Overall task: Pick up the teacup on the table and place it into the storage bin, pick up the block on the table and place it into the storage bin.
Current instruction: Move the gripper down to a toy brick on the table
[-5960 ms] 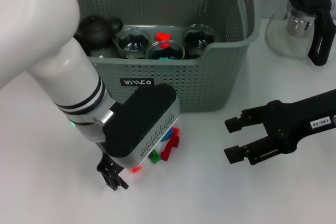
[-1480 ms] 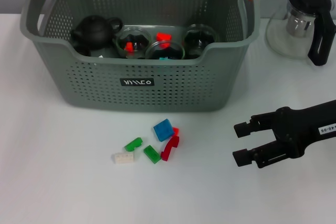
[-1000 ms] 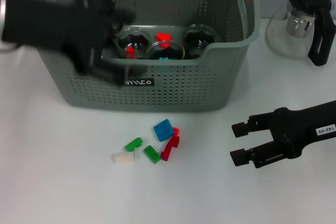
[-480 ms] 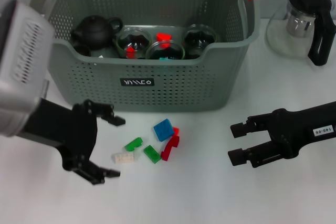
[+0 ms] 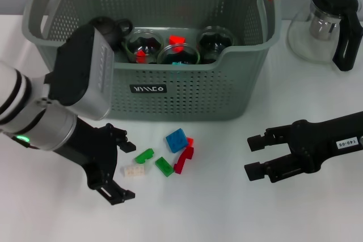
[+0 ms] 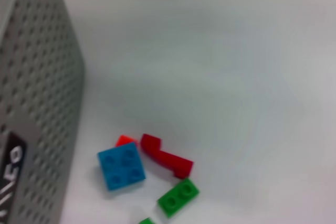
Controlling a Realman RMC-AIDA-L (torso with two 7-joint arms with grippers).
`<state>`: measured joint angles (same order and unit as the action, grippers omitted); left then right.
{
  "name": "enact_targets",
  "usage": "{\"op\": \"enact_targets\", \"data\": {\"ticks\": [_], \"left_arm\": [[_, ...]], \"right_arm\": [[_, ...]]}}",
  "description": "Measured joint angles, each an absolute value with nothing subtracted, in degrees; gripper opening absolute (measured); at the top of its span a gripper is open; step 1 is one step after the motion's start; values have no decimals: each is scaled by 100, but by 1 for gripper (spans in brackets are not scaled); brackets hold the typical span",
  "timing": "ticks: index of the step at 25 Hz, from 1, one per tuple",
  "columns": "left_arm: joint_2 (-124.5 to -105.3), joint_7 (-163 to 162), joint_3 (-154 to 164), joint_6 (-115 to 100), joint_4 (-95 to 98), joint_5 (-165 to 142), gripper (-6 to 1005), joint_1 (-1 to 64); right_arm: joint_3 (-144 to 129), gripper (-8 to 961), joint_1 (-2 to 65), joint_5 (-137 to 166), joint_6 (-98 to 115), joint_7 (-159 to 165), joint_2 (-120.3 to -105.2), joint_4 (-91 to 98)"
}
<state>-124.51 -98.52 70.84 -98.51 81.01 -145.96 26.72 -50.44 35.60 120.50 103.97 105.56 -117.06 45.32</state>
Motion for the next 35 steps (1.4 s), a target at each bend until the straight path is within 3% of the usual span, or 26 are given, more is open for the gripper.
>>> {"op": "enact_targets", "data": {"ticks": [19,35], "left_arm": [[-12445,-13281,7544,-9839,8152,-15019,944,2891],[-12454,-15858,7542,-9550,7486,-14783,937,3035]], "right_arm": [[-5134,927,3627,12054,10554,10346,-11694,4628],[-5405,928,3912,12497,10836,9553,-11533,4694]]}}
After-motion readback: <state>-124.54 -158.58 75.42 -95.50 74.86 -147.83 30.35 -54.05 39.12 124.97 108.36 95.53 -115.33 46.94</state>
